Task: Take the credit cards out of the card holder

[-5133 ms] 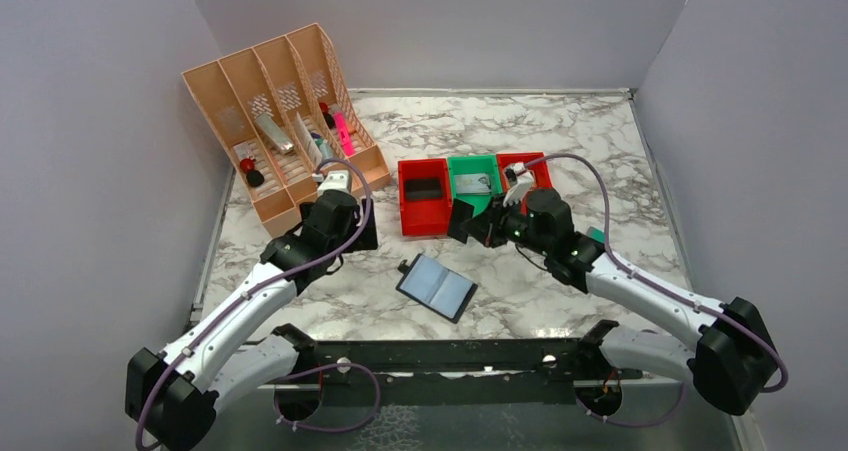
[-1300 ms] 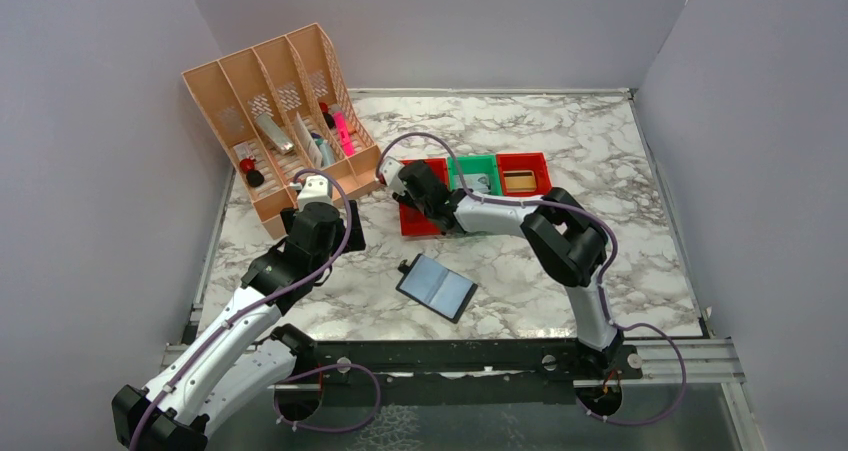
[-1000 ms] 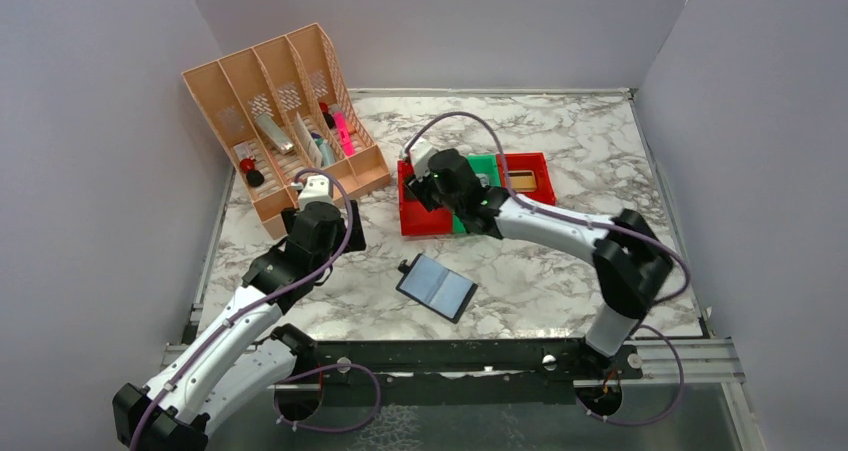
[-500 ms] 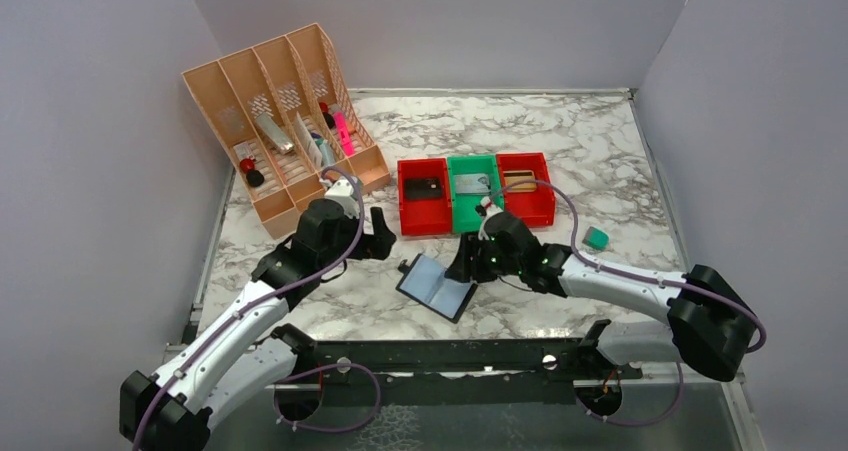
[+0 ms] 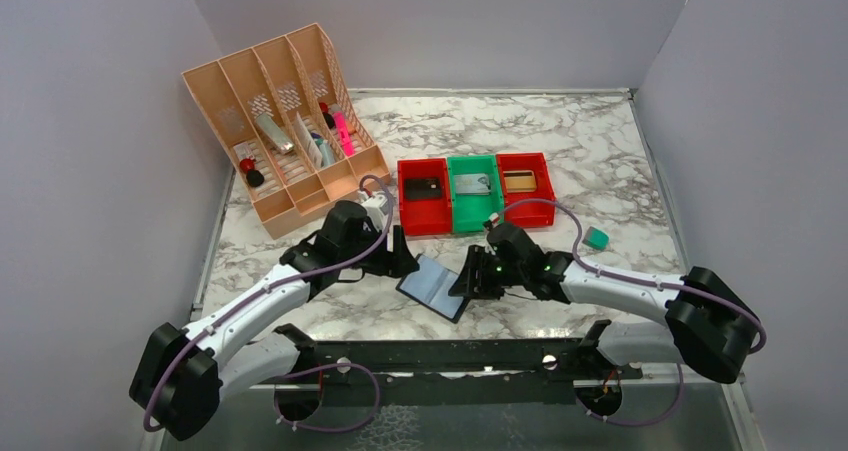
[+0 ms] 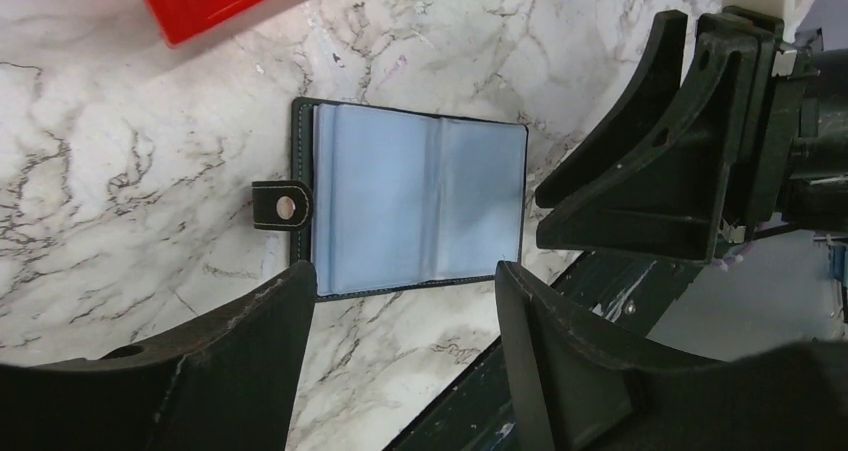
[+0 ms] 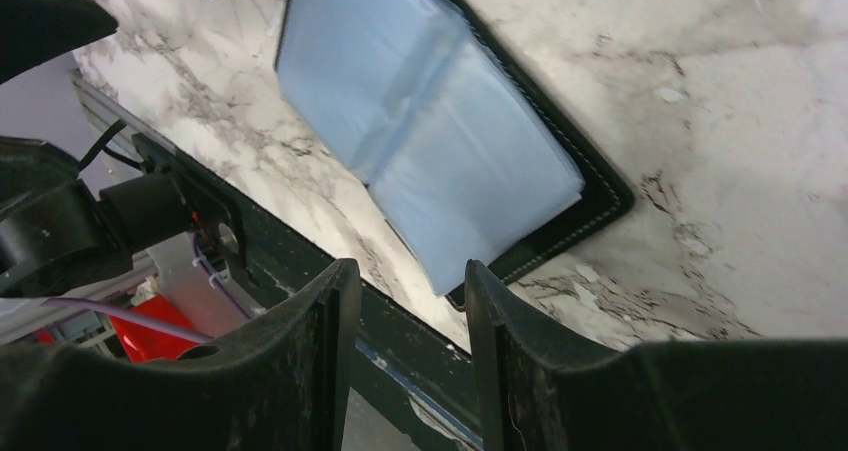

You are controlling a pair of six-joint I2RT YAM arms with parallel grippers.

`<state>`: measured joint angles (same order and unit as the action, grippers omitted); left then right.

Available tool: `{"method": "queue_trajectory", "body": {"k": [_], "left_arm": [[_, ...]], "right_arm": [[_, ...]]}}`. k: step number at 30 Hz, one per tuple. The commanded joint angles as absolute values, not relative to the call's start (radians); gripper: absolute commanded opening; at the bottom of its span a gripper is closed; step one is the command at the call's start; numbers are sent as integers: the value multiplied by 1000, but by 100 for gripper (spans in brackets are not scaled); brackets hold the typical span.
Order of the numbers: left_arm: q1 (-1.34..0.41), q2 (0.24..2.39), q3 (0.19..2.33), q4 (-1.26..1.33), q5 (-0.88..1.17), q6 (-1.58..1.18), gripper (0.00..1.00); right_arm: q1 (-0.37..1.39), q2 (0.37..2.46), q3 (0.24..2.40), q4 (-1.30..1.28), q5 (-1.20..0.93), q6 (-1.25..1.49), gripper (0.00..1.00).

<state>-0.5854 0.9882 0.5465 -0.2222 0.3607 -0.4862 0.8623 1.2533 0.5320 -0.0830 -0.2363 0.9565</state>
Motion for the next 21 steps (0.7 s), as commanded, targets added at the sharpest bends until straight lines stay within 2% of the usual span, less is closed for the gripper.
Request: {"method": "queue_trajectory", "body": {"k": [1,5,8,12,21], "left_arm": [[-622,1020,547,-183,391,-492,68],[-660,1069,556,-181,359,-487,68],[-685,1108,555,-176,312,-495,68],[-713,1175,533,-134,263,-511,67],[-775,1290,523,-107,222,-515,53]], "right_arm": [[862,1235,494,-99,-191,1027,47],[861,1274,490,-68,-201,1036,46],[862,1306,484,-16,-210,1032,39],[862,1355,491,-1,-216,1047,37],[862,1351,549,-139,-141,1019,39]]}}
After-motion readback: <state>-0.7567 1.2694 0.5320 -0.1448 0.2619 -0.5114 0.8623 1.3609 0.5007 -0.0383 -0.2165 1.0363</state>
